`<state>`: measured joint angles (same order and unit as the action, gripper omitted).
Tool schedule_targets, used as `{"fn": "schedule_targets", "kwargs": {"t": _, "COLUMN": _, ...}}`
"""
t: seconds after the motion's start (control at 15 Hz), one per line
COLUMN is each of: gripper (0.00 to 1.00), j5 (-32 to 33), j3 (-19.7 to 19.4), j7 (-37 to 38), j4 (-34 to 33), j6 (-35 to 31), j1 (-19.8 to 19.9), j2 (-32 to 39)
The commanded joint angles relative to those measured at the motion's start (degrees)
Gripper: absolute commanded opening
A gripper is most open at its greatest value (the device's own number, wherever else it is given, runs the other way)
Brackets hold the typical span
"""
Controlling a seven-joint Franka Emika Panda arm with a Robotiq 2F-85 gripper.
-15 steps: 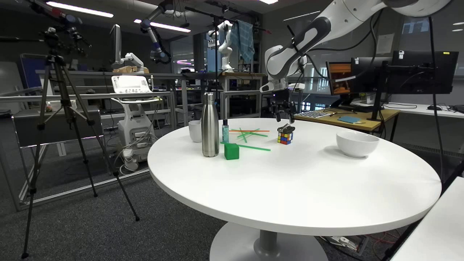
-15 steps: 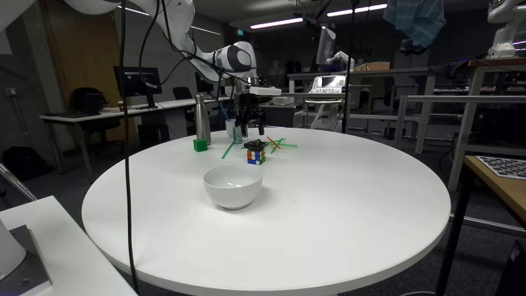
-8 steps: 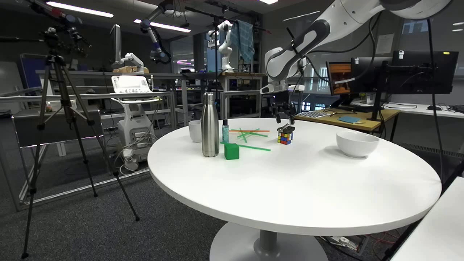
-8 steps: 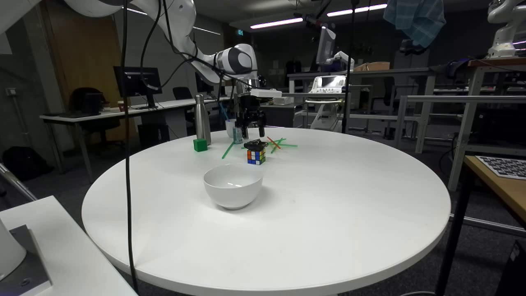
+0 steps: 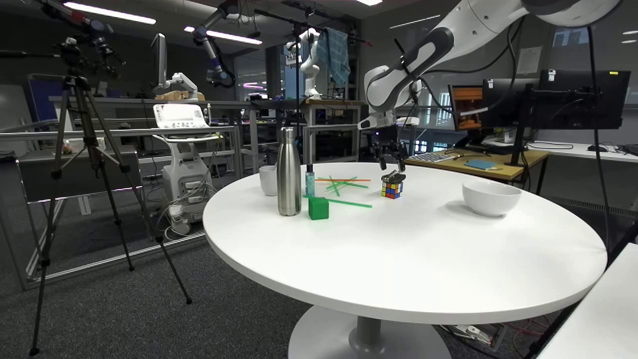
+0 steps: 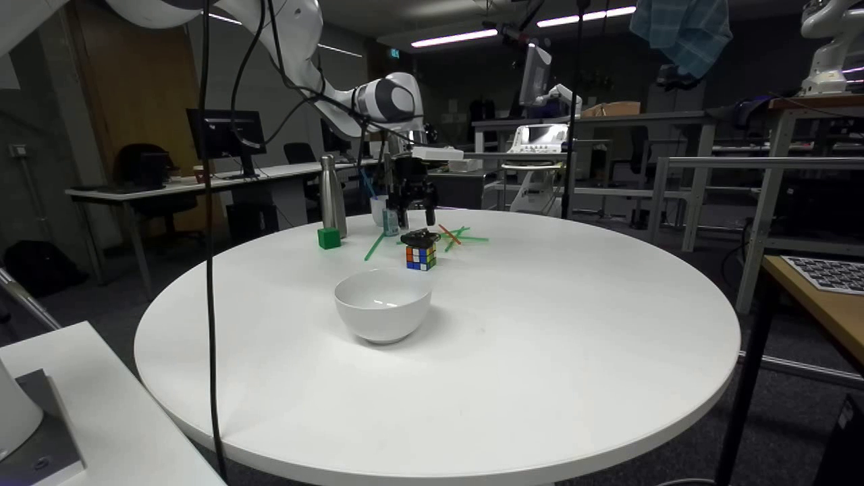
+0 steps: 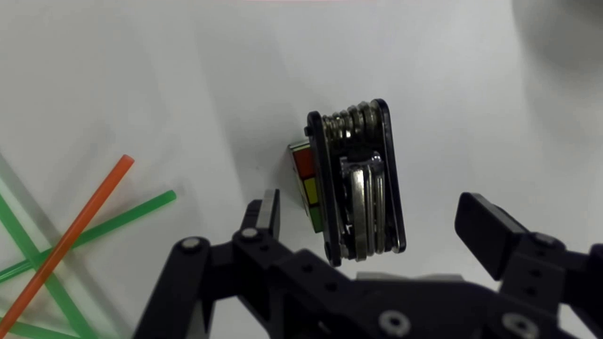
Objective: Put the stapler on the table from atop the Rubik's cube
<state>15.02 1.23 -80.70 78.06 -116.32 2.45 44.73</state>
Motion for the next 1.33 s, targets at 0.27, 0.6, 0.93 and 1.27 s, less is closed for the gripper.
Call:
{"fn": "schedule_targets", "kwargs": {"t": 0.27, "gripper": 1.0, "j5": -0.2, "j3": 0.4, "j7": -2.1, "j4": -3.0, "j6": 2.1, "j1": 0.9, "j2": 1.9}}
{"fn": "schedule_targets", "kwargs": {"t": 0.6, "gripper": 1.0, "j5": -0.2, "j3": 0.4, "j7": -2.2, "j4": -3.1, "j6": 2.3, "j1": 1.0, "j2": 2.6}}
{"fn": "schedule_targets", "kwargs": {"t": 0.93, "gripper": 1.0, "j5": -0.1, "j3": 0.4, "j7": -2.3, "j4": -3.2, "j6": 2.4, "j1": 1.0, "j2": 2.7}}
{"fn": "schedule_targets", "kwargs": {"t": 1.27, "gripper": 1.0, "j5": -0.2, "j3": 0.4, "j7": -3.1, "j4": -3.3, "j6": 2.6, "j1": 1.1, "j2": 2.9}}
